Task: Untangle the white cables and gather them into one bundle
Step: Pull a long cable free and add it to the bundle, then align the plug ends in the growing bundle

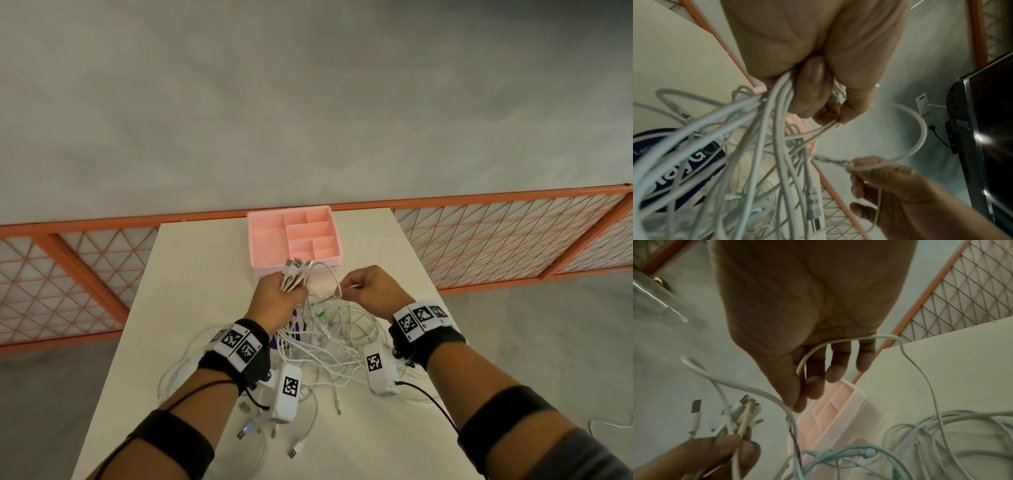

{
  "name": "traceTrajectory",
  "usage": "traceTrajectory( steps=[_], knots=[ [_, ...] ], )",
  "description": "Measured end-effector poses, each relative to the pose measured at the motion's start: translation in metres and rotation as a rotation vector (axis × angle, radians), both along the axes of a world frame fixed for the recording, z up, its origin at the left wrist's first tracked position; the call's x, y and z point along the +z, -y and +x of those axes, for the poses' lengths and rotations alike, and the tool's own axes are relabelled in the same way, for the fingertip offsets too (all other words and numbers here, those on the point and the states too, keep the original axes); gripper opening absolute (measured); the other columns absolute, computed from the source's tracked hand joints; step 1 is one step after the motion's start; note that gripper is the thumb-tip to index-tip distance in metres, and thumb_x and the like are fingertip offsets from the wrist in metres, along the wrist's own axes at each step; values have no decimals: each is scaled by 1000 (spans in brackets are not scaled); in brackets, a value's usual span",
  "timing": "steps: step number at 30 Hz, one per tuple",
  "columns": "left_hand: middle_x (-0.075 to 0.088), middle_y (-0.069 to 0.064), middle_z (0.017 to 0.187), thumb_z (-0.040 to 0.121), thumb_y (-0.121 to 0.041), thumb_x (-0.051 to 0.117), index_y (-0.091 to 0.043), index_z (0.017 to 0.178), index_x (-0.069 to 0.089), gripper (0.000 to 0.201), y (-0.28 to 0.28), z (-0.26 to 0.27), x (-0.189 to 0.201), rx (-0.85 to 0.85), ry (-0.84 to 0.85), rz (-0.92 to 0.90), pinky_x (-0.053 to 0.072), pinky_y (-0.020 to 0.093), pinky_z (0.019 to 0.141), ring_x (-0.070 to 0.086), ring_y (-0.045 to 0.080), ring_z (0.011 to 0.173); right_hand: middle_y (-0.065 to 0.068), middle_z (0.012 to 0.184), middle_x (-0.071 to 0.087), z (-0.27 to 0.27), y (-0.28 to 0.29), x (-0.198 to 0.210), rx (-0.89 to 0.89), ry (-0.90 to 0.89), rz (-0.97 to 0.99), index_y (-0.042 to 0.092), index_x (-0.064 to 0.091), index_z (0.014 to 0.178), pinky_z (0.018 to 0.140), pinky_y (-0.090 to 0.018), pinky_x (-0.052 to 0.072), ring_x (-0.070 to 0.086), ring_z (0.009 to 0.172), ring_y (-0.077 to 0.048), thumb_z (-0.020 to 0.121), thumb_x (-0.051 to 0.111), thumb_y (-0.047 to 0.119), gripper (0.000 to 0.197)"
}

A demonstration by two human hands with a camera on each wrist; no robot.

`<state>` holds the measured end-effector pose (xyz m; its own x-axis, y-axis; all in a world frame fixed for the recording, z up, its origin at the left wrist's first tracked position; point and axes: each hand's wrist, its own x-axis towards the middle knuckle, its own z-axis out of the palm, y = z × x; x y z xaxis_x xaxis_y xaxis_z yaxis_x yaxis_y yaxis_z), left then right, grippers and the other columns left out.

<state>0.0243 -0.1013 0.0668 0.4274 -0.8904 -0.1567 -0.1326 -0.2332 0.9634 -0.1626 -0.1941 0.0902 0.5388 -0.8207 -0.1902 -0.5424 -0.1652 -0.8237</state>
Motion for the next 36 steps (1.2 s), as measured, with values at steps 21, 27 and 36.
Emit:
traceTrajectory(
  steps=[21,27,36],
  knots=[
    [72,-5,79,70,-14,80,-21,86,68,21,-6,-11,-18,-34,271,110,47,22,61,68,17,76,-11,85,74,11,-16,14,-12,171,121,15,76,76,81,-27,49,63,77,-11,83,71,6,12],
    [68,-1,73,77,-6,71,-16,79,66,11,-7,-6,-14,17,283,100,45,21,53,62,17,65,-6,75,71,4,-14,10,27,111,142,14,75,71,76,-27,50,62,72,-13,80,70,3,16],
    [64,1,69,79,-3,70,-16,73,65,15,-3,-1,-11,-11,246,107,43,24,59,57,19,62,-1,77,72,-1,-13,3,152,-509,-154,21,70,71,72,-32,56,67,77,-23,81,51,6,27]
  ],
)
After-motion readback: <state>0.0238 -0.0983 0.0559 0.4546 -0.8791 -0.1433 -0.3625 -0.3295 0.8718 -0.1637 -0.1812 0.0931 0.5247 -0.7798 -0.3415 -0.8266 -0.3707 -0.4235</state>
